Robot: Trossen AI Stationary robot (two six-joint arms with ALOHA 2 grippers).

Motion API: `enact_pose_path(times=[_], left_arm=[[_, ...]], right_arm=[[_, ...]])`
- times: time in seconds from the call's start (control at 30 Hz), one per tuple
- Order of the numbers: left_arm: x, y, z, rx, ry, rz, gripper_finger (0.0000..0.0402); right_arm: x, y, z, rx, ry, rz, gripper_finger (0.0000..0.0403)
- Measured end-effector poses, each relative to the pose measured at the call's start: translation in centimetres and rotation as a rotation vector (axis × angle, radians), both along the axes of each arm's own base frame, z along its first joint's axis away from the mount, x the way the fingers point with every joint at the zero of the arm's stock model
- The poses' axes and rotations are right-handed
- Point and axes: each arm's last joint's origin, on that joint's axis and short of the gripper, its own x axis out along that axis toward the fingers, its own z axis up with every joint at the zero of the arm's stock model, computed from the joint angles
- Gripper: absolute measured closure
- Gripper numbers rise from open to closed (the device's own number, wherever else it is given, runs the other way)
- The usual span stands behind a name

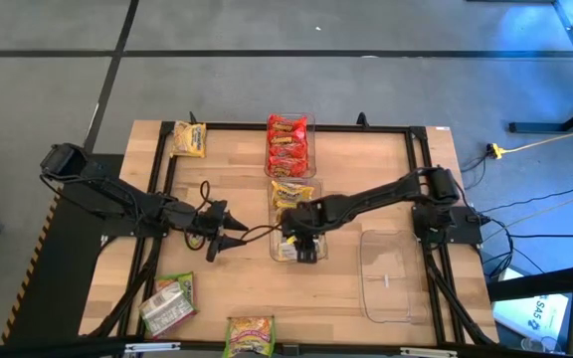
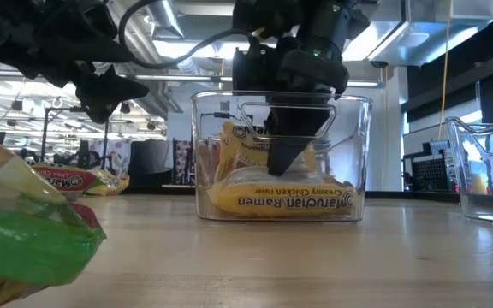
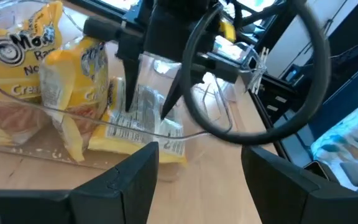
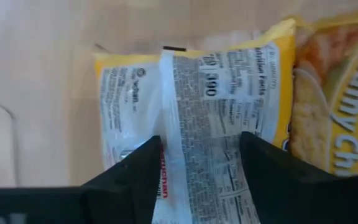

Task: Sort Maruchan noodles
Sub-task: Put the yellow noodle pack into the middle transparent bin

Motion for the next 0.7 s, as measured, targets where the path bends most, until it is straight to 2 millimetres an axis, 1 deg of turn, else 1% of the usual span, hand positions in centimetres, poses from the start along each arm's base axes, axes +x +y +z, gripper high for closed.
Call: enact_pose_path(times=[0.17,0.23,0.3,0.5,0.53,0.63,0.7], left_arm=[[0.00,0.01,0.00,0.006,-0.001,0.001,0.0179],[0.00,0.02,0.01,0.007,-0.002,0.003,0.0179],[0.01,0.05,0.00,0.010,-0.002,0.013,0.0179],[0.01,0.09,0.01,0.032,-0.005,0.023,0.0179],[0.02,0.09,0.02,0.036,-0.007,0.022,0.0179],[0.05,0.11,0.18,0.036,-0.024,0.033,0.0179],[0.05,0.13,0.19,0.037,-0.025,0.038,0.0179]], right_arm=[[0.05,0.01,-0.36,0.004,0.002,0.006,0.0229],[0.06,0.00,-0.38,0.005,0.002,0.010,0.0245],[0.07,0.01,-0.41,0.007,0.002,0.015,0.0271],[0.06,0.04,-0.47,0.006,0.001,0.028,0.0385],[0.06,0.06,-0.47,0.008,0.000,0.044,0.0393],[0.08,0.07,-0.48,0.007,-0.003,0.053,0.0391],[0.08,0.07,-0.50,0.004,-0.003,0.061,0.0397]])
